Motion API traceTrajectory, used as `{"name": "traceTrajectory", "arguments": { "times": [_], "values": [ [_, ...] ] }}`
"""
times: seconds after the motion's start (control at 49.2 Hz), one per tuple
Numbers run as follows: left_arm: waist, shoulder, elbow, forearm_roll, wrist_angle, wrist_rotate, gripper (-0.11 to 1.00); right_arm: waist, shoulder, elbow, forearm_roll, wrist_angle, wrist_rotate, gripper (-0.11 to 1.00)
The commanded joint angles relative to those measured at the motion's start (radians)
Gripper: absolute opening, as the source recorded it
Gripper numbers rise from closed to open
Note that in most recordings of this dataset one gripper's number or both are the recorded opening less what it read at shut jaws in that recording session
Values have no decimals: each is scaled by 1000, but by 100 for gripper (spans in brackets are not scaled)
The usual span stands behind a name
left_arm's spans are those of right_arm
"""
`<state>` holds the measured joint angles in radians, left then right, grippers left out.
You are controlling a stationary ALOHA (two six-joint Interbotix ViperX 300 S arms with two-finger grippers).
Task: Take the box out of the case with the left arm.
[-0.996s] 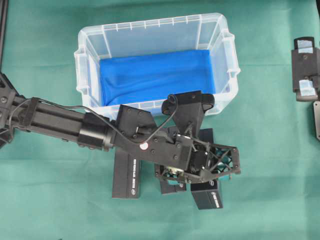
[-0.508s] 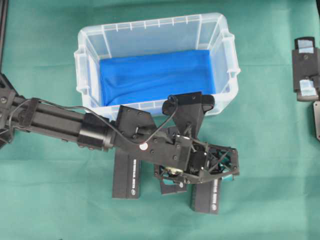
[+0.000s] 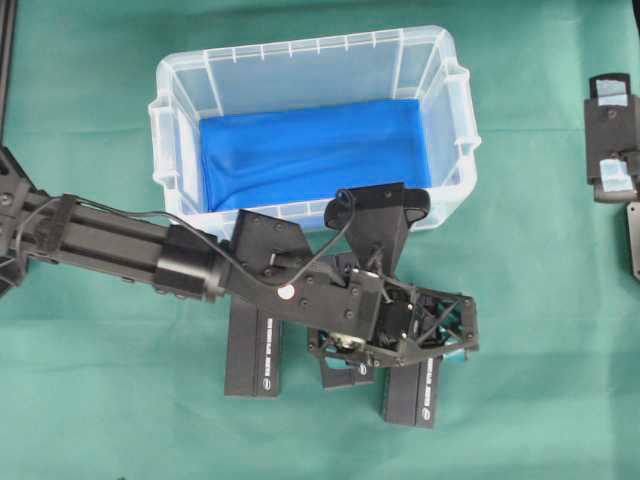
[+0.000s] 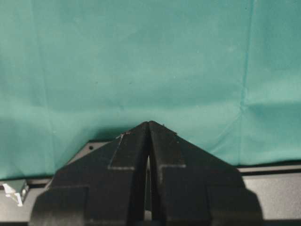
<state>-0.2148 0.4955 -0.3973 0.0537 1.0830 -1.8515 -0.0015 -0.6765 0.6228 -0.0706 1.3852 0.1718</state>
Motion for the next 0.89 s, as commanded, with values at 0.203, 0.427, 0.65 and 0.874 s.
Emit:
{"name": "traceTrajectory", "arguments": {
  "times": [0.203,0.427,0.65,0.874],
  "values": [
    [-3,-75,-129,0,51,5,94,0,-5,-11,-2,0,0,0],
    [-5,-66,-250,0,127,29,94,0,-5,-11,-2,-2,2,0],
    [2,-63,-354,0,262,64,94,0,-5,-9,-2,0,2,0],
    [3,-61,-365,0,287,72,94,0,-5,-11,-2,-2,2,0]
  ]
}}
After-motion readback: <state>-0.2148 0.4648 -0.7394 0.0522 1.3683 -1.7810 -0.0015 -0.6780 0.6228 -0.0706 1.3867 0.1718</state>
